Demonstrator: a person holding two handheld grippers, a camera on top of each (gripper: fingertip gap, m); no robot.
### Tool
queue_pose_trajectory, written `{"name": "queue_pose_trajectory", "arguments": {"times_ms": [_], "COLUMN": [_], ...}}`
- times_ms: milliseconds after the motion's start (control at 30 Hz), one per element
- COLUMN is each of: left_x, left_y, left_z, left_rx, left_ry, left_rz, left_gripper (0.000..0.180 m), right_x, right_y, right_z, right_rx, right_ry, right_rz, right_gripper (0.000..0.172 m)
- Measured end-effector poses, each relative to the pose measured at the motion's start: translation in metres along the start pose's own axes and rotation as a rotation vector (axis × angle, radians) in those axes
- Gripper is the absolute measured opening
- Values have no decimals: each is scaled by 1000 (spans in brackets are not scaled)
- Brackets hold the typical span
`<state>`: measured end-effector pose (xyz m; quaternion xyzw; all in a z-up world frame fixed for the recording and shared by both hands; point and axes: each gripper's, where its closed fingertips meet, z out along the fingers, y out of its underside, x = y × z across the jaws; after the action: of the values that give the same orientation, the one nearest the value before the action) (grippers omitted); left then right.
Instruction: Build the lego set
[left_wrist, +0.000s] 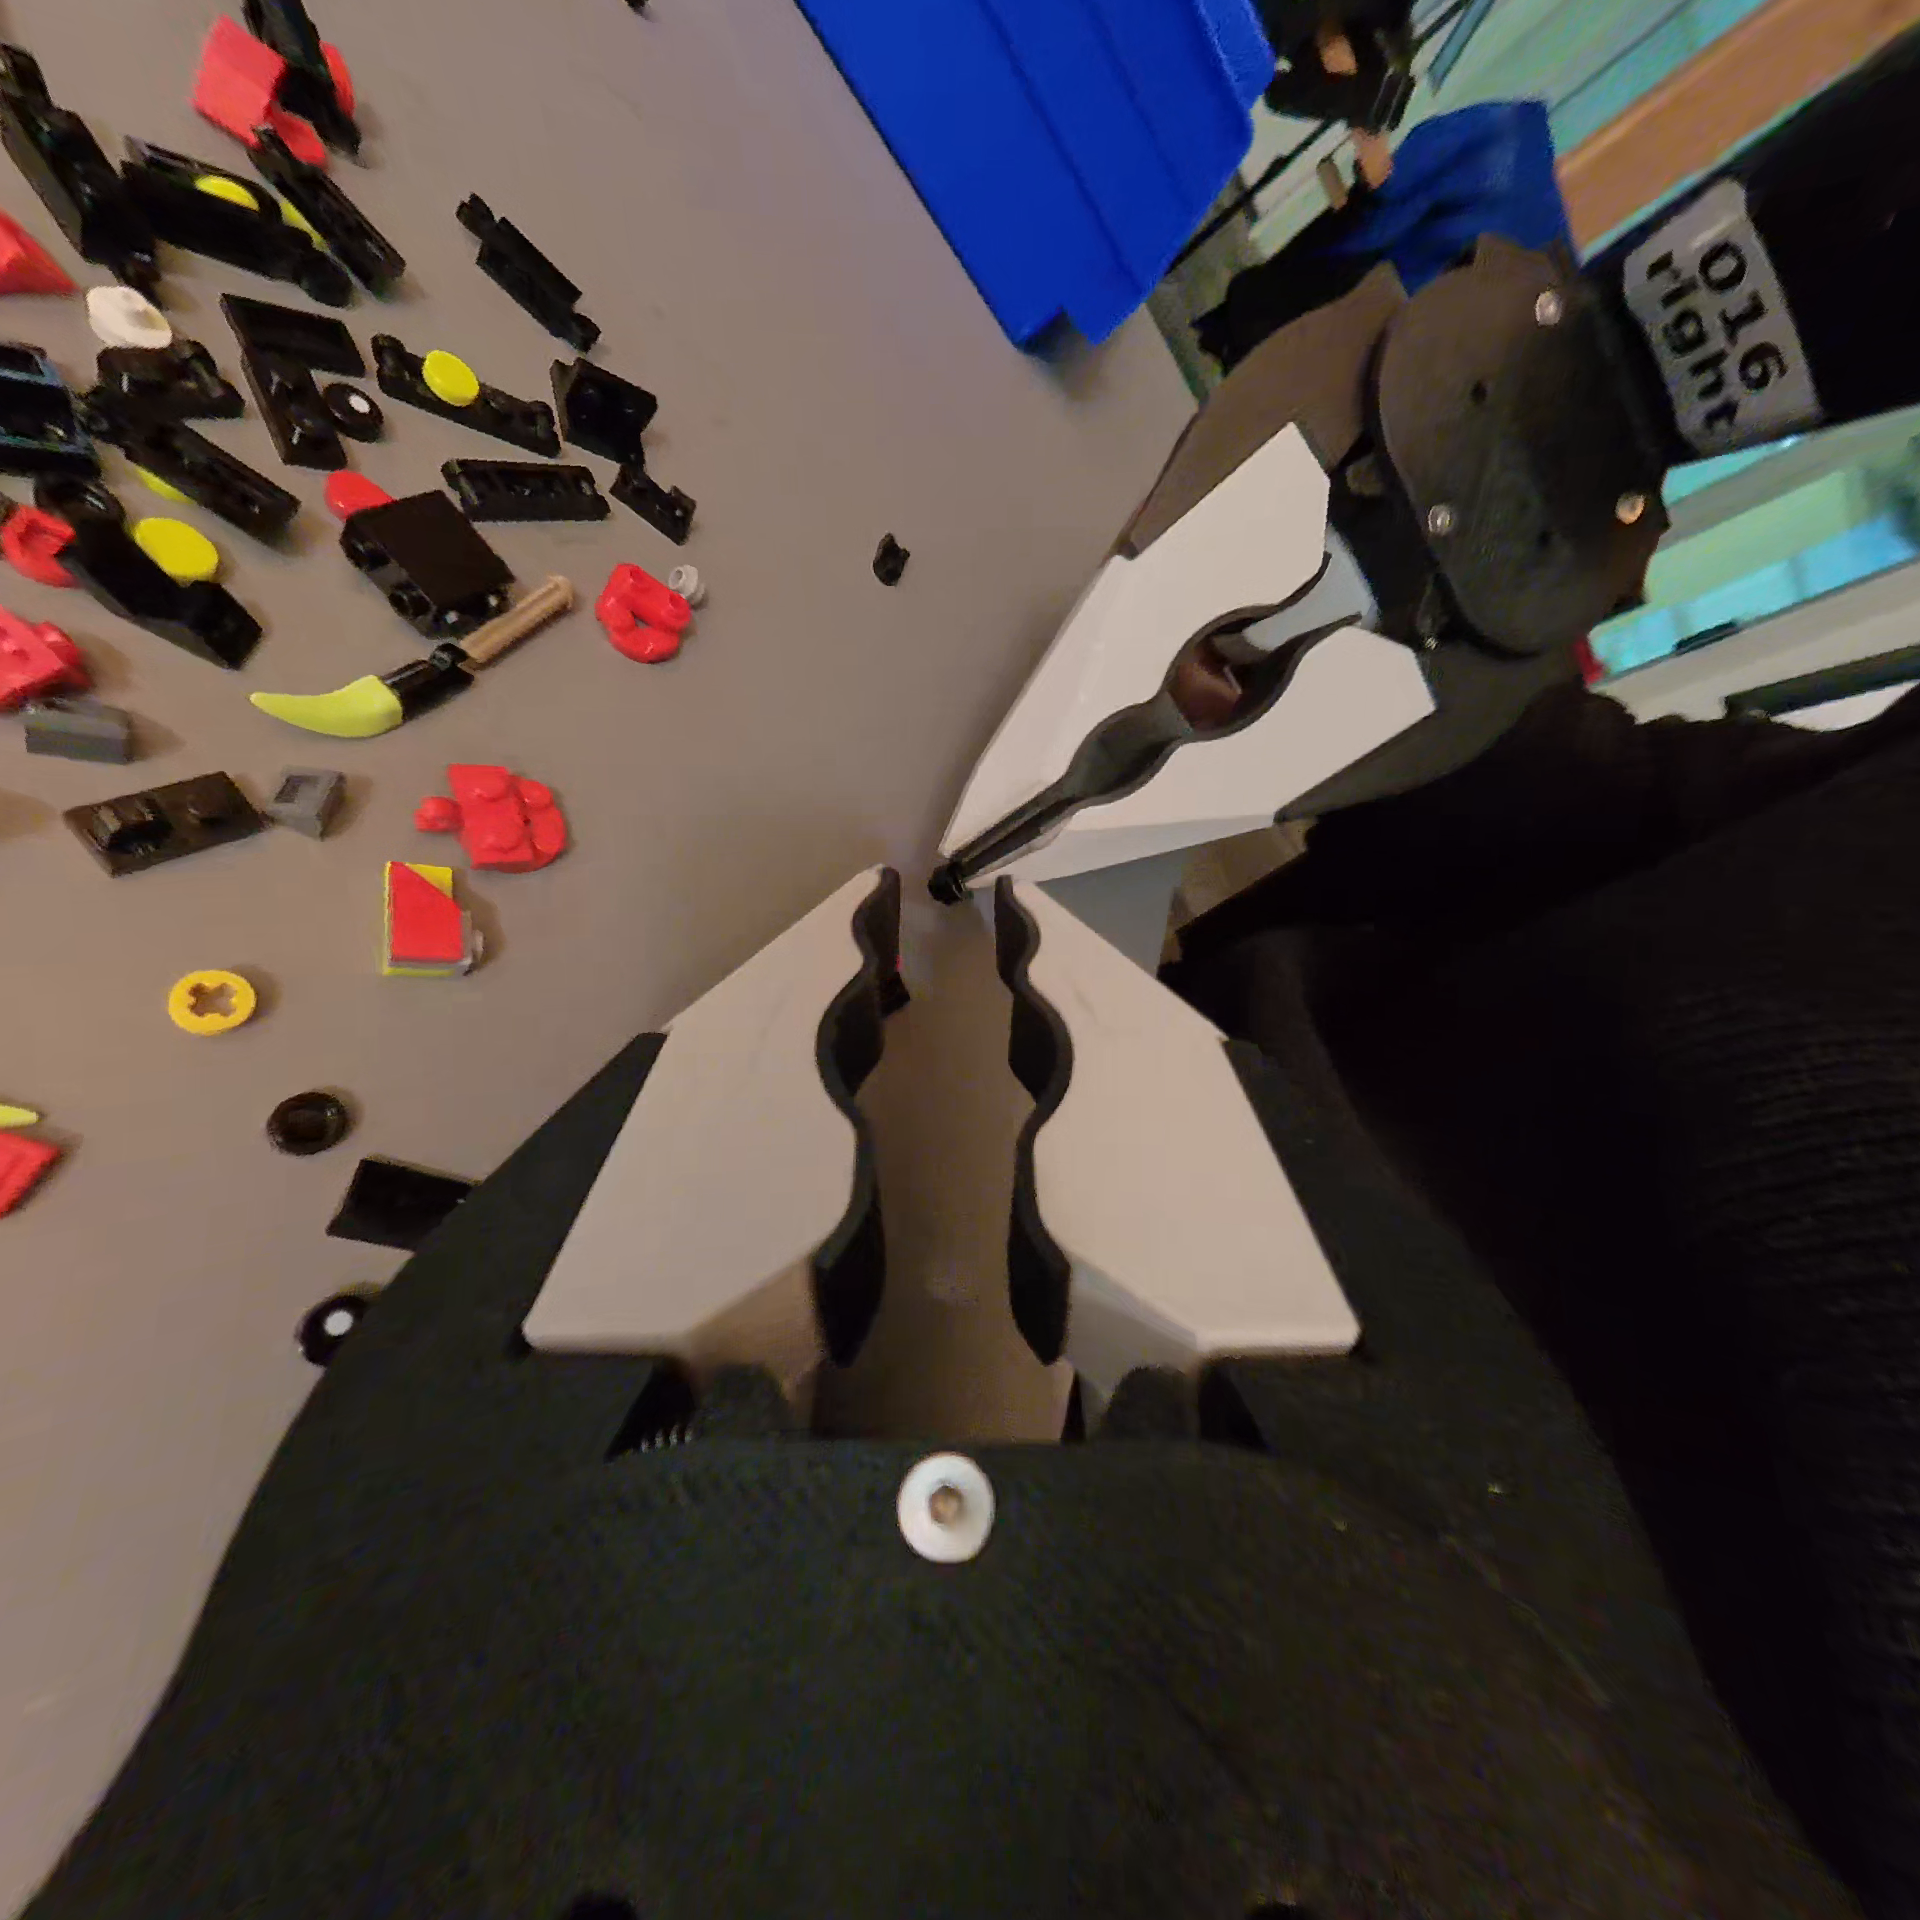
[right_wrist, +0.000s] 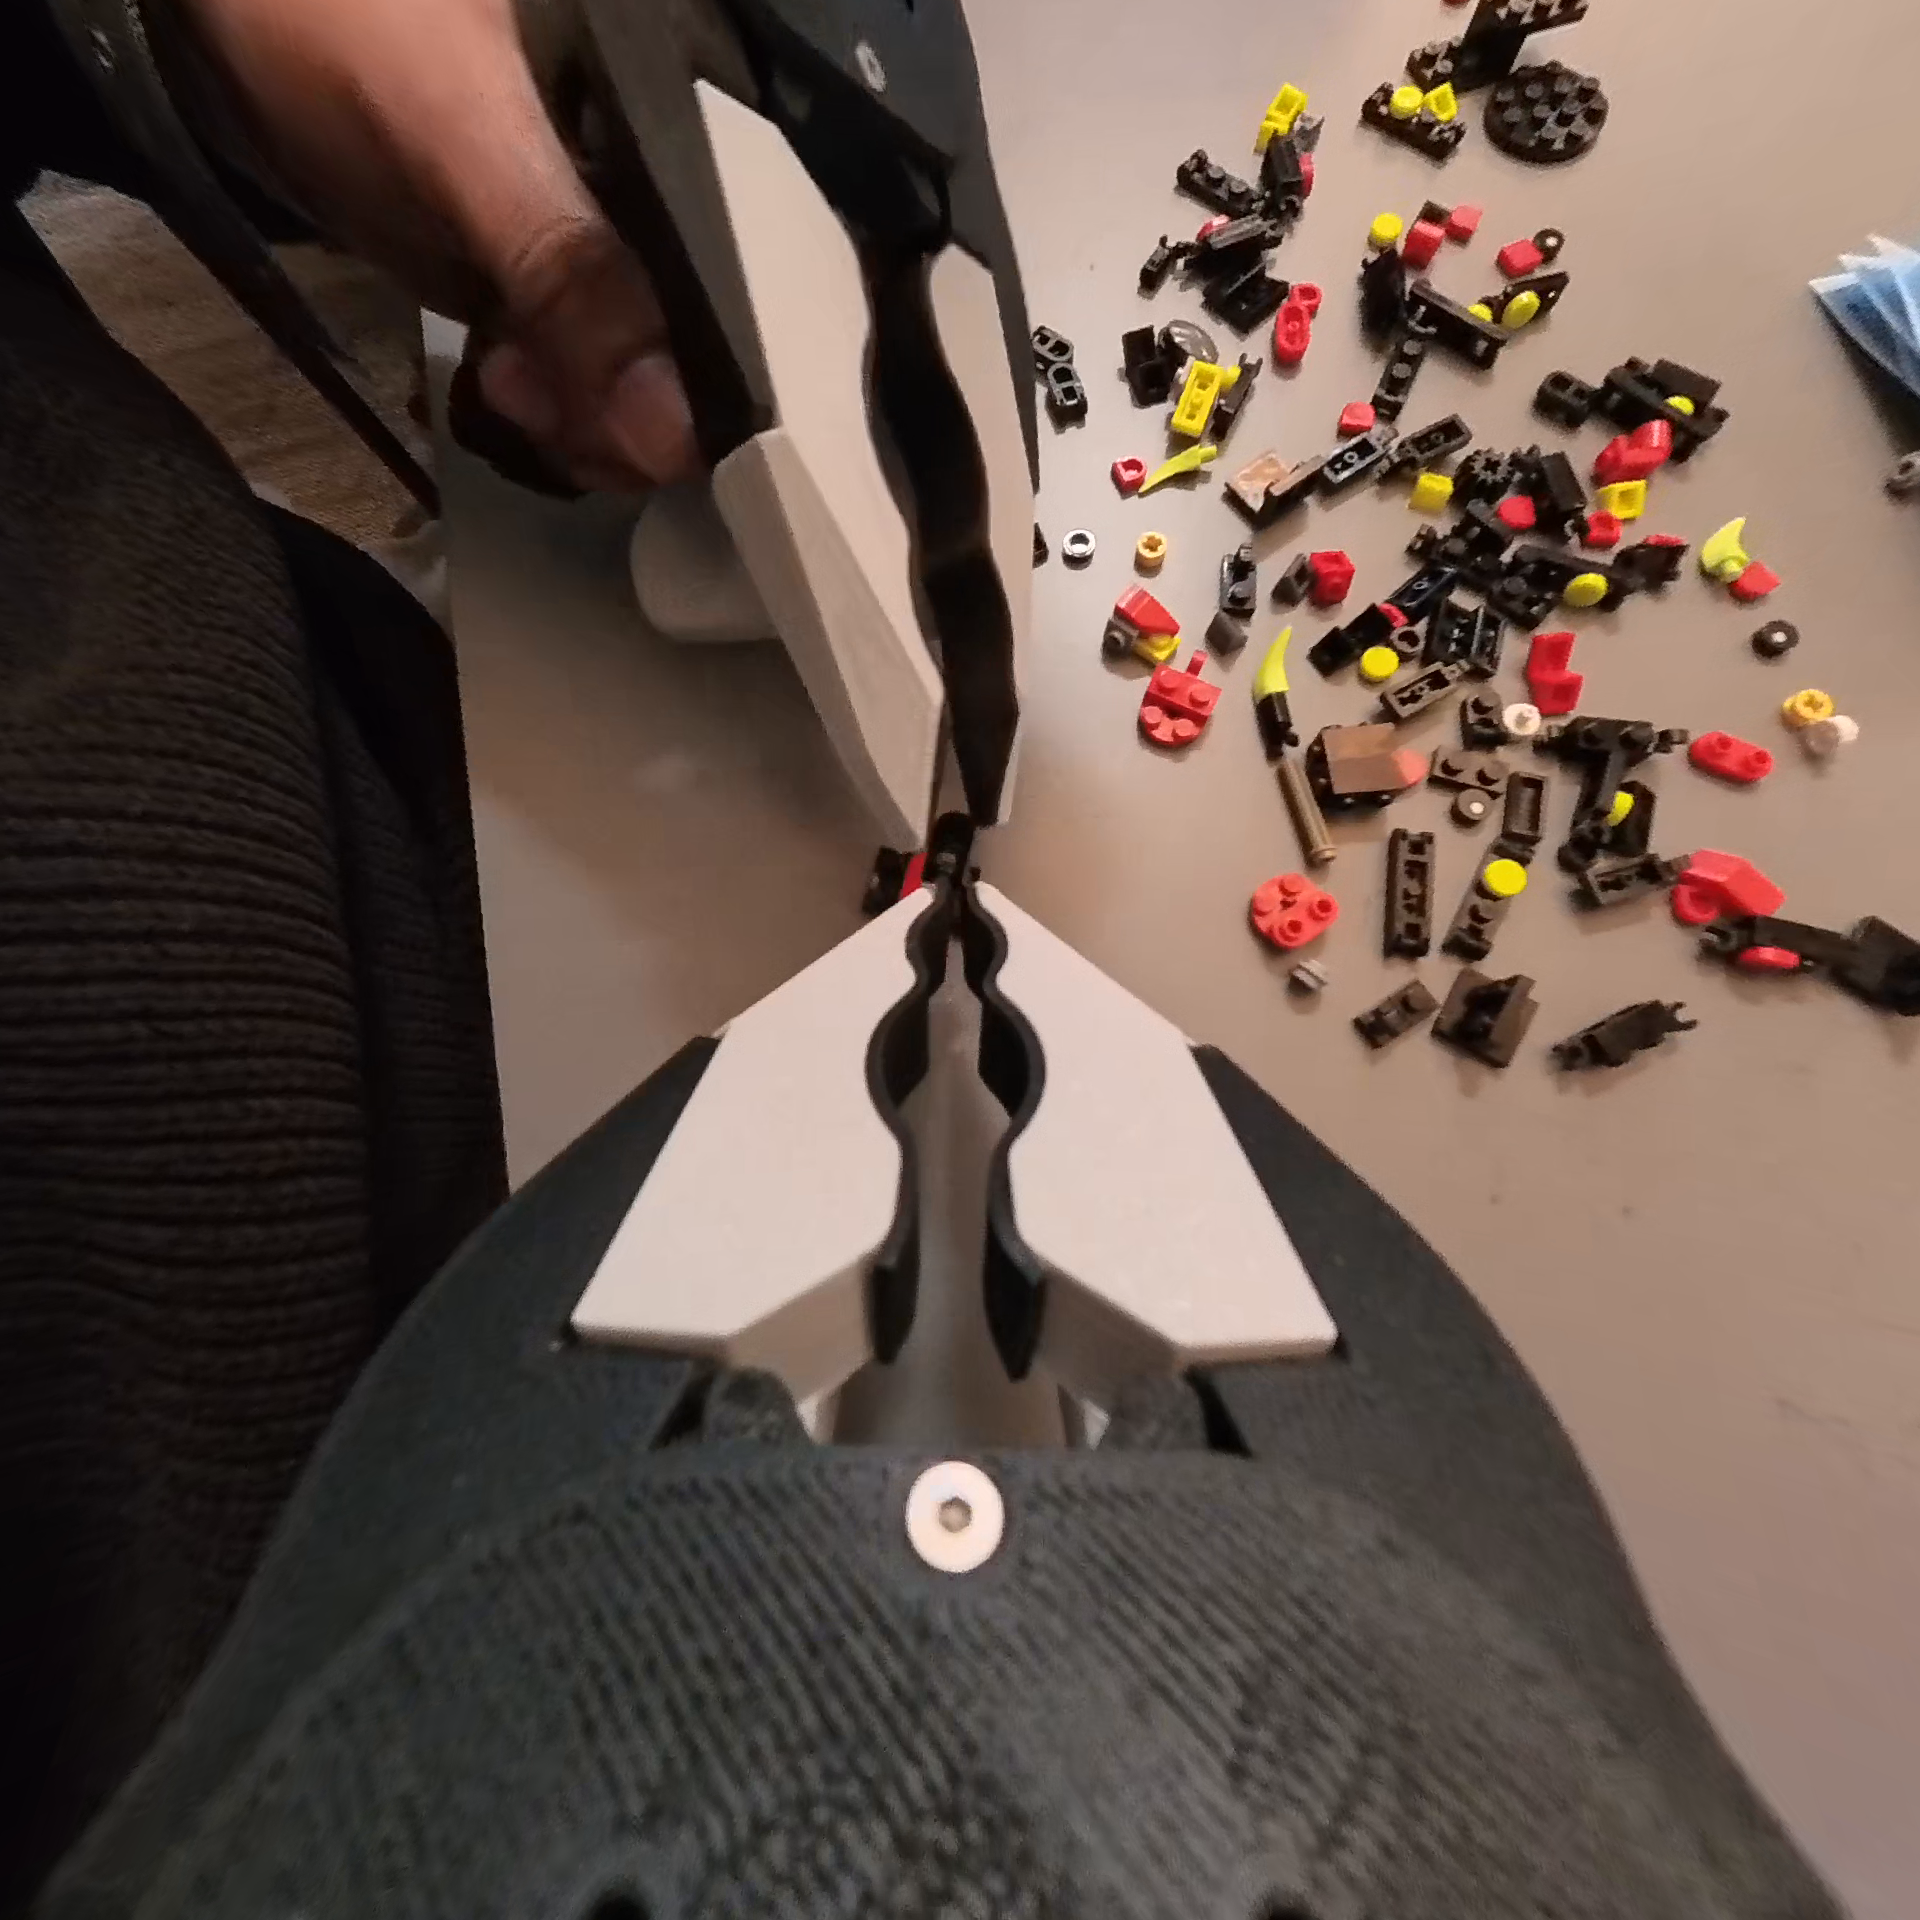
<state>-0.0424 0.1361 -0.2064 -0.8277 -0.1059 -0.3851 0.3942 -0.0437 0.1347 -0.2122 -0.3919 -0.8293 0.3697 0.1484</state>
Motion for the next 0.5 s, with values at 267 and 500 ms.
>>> {"name": "queue_pose_trajectory", "arguments": {"times_ms": [267, 500], "left_x": [0, 8], "left_y": [-2, -10], "left_z": [-1, -7], "left_rx": [15, 63], "left_ry": [30, 86], "left_rz": [-48, -28], "left_gripper": [5, 2], "right_x": [-1, 1], "right_y": [-5, -14], "right_z": [-2, -8], "right_rx": [27, 106], "right_ry": [6, -40], "right_rz": [-14, 63], "right_gripper": [0, 0]}}
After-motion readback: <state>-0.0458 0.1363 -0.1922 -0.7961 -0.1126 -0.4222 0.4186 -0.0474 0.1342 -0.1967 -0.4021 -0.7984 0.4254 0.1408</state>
